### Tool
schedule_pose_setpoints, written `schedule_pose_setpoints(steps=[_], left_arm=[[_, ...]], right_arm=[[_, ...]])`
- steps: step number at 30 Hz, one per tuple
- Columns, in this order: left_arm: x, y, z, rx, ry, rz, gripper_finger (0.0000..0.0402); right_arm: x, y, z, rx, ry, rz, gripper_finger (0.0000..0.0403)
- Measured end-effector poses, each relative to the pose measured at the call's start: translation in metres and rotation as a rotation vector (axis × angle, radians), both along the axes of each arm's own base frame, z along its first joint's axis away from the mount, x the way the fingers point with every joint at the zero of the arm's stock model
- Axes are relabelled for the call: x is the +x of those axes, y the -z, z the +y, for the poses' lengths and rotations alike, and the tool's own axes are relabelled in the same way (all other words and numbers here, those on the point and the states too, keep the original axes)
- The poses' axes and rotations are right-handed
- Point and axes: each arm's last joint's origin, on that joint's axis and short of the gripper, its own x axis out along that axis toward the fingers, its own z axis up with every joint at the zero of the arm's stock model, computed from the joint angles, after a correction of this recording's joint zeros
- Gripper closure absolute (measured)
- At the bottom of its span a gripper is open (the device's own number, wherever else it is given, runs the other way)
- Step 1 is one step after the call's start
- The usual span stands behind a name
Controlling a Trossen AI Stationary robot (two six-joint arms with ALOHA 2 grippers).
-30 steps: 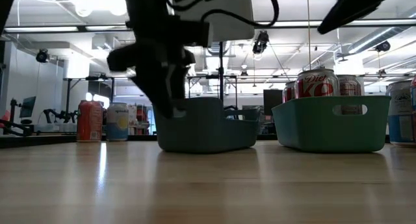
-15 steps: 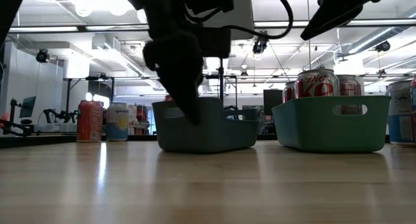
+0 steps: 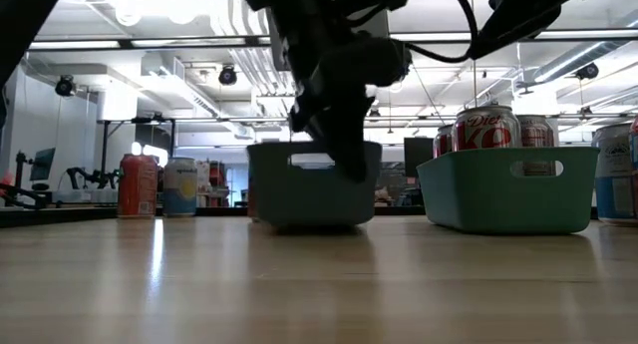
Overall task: Sort soda cans
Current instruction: Move the dark green bin to the center of the table
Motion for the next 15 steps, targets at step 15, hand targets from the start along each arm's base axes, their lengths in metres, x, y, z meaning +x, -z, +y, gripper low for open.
schedule_pose_setpoints(steps=[15], left_arm=[[0.002,0.002,-0.011,-0.053,-0.001,0.054,0.0400]], right_arm=[[-0.001,0.001,0.001,0.024,-0.031,0.028,0.0167]])
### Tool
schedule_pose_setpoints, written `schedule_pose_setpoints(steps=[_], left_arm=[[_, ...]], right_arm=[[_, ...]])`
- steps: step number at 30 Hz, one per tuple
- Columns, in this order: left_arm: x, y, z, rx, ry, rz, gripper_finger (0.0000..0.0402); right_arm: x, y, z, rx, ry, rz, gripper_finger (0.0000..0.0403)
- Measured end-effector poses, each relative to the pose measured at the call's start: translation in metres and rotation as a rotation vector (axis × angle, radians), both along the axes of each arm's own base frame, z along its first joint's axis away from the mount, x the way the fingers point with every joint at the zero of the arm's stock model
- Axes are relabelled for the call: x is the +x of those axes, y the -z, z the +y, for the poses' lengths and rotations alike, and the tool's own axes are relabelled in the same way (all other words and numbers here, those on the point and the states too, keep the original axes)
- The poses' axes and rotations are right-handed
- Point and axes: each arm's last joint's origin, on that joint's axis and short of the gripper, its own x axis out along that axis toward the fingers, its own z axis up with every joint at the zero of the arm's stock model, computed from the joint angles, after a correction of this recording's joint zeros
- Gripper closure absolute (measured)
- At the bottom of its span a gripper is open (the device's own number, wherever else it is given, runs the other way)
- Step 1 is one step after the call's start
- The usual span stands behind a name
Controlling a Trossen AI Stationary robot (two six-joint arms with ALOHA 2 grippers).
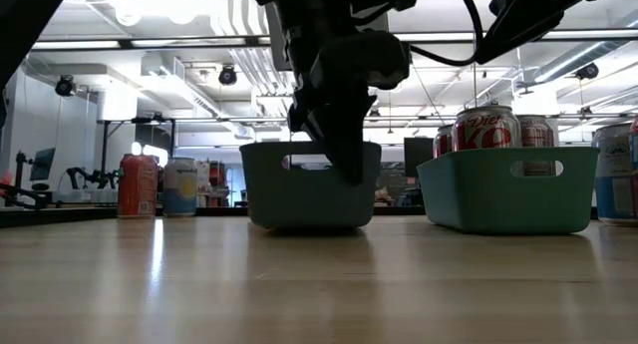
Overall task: Sort soda cans
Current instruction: Move the dark green bin to the center of the table
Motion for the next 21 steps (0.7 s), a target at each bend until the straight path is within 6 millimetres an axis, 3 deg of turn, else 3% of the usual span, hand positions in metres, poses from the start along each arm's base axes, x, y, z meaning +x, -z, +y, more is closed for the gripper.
schedule_pose_setpoints(steps=[7,21], left_arm=[[-0.0019,0.0003,-0.0102,-0.013,-0.005,0.001,0.0400],[0.0000,-0.0001,-0.0115,-0.002,0.033,-0.021,0.0400]], right_arm=[[0.0001,-0.0001,0.0000,-0.010,-0.008,0.000,0.0154],[0.0003,-0.0004,0.0001,-0.012,-0.011,-0.002,0.0126]])
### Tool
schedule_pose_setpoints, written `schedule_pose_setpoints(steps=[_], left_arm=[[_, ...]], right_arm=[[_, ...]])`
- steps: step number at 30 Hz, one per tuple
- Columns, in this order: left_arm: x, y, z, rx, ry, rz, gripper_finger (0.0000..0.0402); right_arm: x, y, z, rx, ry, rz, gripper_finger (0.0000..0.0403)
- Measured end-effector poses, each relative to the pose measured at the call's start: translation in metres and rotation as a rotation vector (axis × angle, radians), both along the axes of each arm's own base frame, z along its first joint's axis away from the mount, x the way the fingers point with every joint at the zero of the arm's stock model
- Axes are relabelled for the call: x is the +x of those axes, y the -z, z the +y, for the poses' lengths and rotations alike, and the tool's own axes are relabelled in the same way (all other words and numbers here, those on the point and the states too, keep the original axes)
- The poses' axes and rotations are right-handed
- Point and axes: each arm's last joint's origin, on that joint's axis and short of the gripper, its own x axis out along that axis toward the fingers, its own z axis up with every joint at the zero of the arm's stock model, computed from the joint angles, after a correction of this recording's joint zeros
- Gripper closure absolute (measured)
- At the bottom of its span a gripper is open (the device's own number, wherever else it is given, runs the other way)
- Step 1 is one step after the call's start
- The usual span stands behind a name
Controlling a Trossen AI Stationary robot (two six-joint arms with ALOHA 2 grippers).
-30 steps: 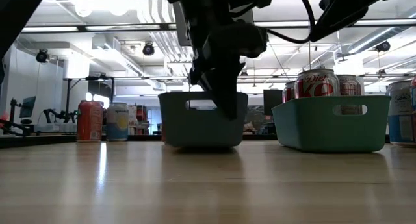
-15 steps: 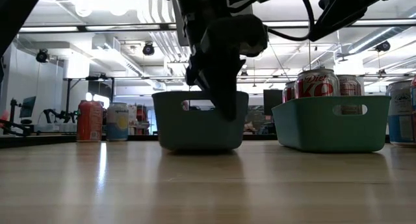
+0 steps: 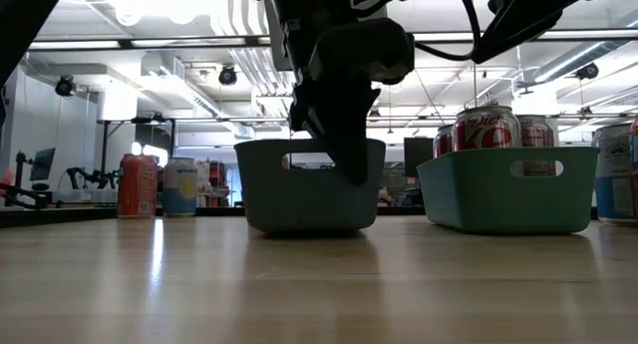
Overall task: Sort soda cans
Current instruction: Move the dark green bin to the center of the table
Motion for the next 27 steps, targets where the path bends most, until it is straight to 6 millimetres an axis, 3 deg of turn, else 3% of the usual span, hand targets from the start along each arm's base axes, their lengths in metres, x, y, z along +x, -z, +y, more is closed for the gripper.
schedule_pose_setpoints(steps=[13,23,27], left_arm=[[0.000,0.000,0.000,0.006,0.013,-0.001,0.0395],[-0.002,0.000,0.000,0.019,0.024,0.016,0.0318],[-0.006,-0.007,0.001,0.018,0.019,0.019,0.0294]], right_arm=[[0.000,0.000,0.000,-0.025,-0.028,0.004,0.0089],[-0.001,-0.001,0.000,-0.053,-0.054,0.015,0.0067],[-0.006,-0.019,-0.004,-0.090,-0.057,0.054,0.0072]])
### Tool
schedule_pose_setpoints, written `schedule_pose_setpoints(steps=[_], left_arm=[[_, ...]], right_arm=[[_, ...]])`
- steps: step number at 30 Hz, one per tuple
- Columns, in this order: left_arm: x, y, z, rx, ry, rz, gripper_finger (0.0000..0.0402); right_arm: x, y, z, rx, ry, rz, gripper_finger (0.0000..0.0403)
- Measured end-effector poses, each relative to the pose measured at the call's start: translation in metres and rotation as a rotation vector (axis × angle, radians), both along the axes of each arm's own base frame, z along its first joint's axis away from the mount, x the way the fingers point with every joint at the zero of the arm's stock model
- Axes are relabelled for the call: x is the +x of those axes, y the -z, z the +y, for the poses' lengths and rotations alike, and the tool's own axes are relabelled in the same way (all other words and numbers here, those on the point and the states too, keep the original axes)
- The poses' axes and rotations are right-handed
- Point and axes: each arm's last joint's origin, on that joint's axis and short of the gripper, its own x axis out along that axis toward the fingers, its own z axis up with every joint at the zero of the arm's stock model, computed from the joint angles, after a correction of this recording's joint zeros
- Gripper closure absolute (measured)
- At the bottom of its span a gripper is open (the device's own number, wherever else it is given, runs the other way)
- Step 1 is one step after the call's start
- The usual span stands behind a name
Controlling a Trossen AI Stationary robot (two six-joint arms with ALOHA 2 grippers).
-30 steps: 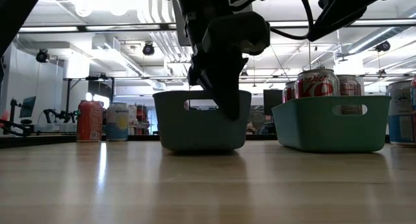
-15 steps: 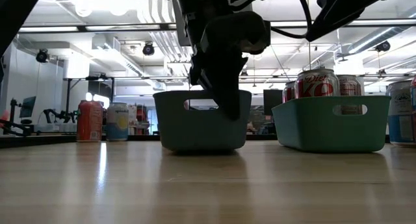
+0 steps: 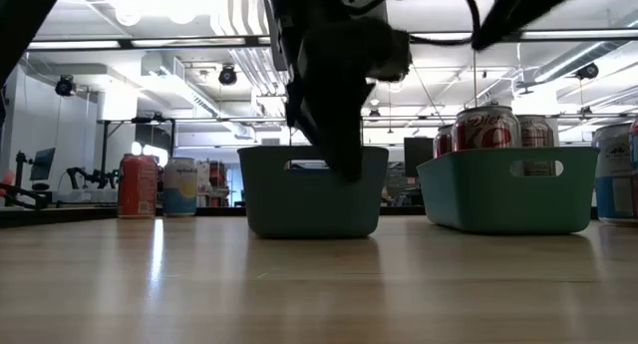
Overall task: Sort soda cans
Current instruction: Move the dark green bin to the center of the table, then put the middle right orange soda can into the dark green bin
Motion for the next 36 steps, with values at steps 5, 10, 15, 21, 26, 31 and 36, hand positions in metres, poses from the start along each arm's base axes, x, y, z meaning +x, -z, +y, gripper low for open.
schedule_pose_setpoints(steps=[5,10,15,21,26,31,36], left_arm=[[-0.007,-0.032,-0.002,0.033,-0.021,-0.107,0.0270],[-0.017,-0.059,-0.008,0.149,-0.054,-0.197,0.0249],[-0.017,-0.071,-0.029,0.226,-0.097,-0.432,0.0240],[-0.020,-0.067,-0.034,0.170,-0.089,-0.651,0.0239],[-0.033,-0.068,-0.033,0.072,-0.098,-0.856,0.0239],[-0.050,-0.057,-0.038,-0.083,-0.012,-1.007,0.0239],[-0.065,-0.048,-0.036,-0.098,-0.012,-1.017,0.0239]], right_arm=[[-0.010,-0.033,-0.008,-0.050,0.000,0.051,0.0082],[-0.036,-0.048,-0.026,-0.096,0.150,0.187,0.0089],[-0.065,-0.048,-0.044,-0.082,0.429,0.338,0.0101],[-0.080,-0.046,-0.052,0.235,0.665,0.346,0.0116],[-0.096,-0.036,-0.055,0.365,0.819,0.445,0.0111],[-0.105,-0.019,-0.063,0.363,0.952,0.439,0.0088],[-0.112,-0.010,-0.067,0.406,1.058,0.449,0.0056]])
